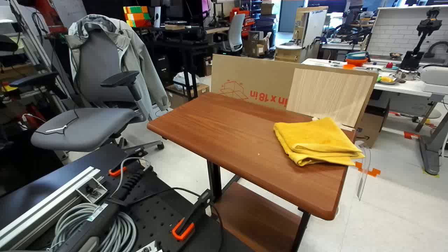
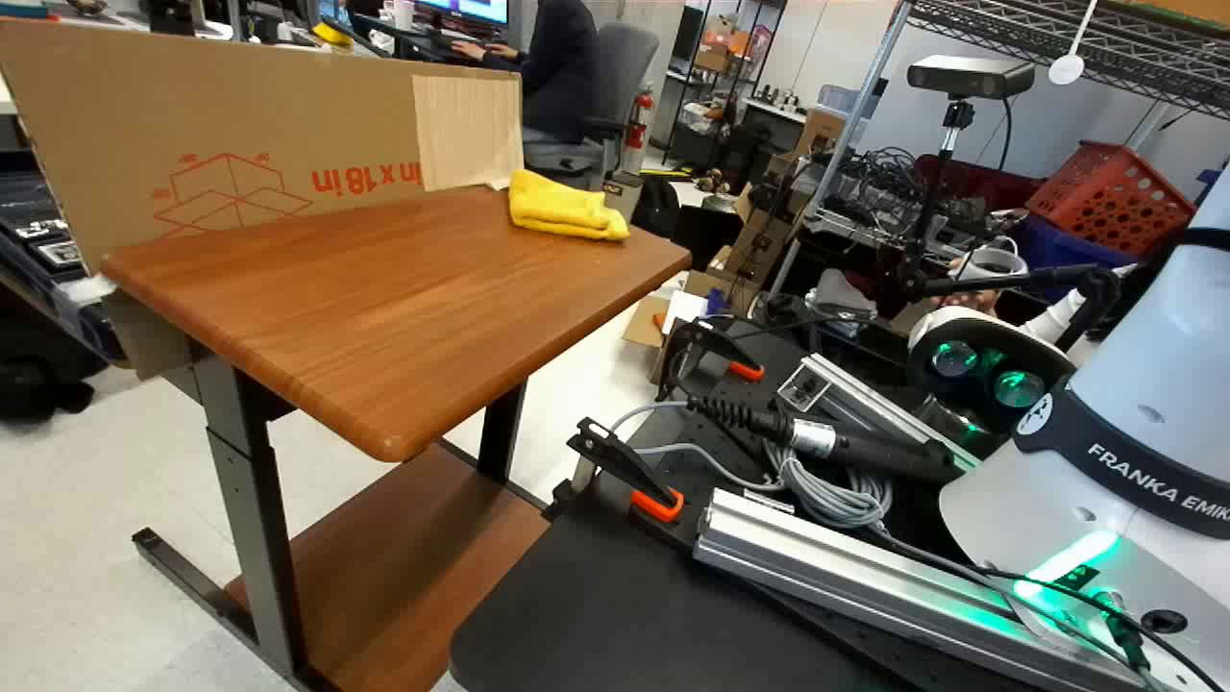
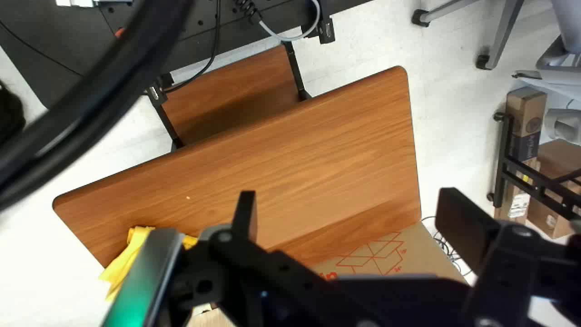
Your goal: Wipe the table with the towel
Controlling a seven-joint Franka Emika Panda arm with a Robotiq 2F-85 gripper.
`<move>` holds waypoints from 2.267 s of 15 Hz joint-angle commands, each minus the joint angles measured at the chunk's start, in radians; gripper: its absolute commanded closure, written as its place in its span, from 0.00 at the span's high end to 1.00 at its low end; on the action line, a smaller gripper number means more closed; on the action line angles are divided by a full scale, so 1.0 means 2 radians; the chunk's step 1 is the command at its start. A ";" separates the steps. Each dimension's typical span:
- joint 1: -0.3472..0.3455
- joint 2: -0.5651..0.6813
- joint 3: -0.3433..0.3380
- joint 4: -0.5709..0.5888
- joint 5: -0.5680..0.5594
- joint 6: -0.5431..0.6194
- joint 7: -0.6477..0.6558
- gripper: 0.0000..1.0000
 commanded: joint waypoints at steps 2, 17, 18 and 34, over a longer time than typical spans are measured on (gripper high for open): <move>-0.006 0.001 0.005 0.002 0.005 -0.002 -0.004 1.00; -0.118 0.326 -0.147 0.118 0.068 0.248 0.027 1.00; -0.124 0.258 -0.127 0.068 0.041 0.237 0.019 1.00; -0.095 0.598 -0.103 0.345 0.051 0.276 0.344 1.00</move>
